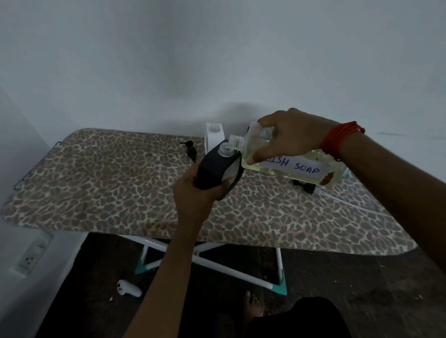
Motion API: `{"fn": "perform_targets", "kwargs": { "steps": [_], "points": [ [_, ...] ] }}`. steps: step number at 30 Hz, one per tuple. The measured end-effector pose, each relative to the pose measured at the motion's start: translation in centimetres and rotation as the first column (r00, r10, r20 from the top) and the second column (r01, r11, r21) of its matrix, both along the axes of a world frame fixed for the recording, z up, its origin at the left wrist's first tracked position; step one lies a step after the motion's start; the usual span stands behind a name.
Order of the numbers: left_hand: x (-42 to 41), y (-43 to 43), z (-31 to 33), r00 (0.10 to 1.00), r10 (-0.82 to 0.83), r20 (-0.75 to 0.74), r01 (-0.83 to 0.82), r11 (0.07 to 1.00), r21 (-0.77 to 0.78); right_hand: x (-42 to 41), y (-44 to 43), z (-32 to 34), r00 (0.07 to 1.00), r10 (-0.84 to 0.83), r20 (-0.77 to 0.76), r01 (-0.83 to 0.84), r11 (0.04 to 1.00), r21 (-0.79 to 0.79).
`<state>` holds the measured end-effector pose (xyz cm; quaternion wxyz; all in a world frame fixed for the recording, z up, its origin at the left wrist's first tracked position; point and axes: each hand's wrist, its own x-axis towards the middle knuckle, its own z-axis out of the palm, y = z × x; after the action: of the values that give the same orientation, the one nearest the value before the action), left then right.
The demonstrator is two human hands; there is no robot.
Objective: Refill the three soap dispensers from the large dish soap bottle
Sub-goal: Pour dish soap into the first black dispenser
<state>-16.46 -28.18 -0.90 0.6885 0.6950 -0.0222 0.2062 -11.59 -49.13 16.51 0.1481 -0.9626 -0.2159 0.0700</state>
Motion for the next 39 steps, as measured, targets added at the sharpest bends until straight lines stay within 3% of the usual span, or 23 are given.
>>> {"fn": "perform_targets", "kwargs": {
  "steps": [39],
  "points": [
    [-0.4, -0.2, 1.6, 1.0, -0.004, -0.003, 0.005, 1.0, 0.013, 0.2, -0.1, 0.8, 1.0, -0.011, 0.01, 0.011, 0.999, -0.035]
  ]
}}
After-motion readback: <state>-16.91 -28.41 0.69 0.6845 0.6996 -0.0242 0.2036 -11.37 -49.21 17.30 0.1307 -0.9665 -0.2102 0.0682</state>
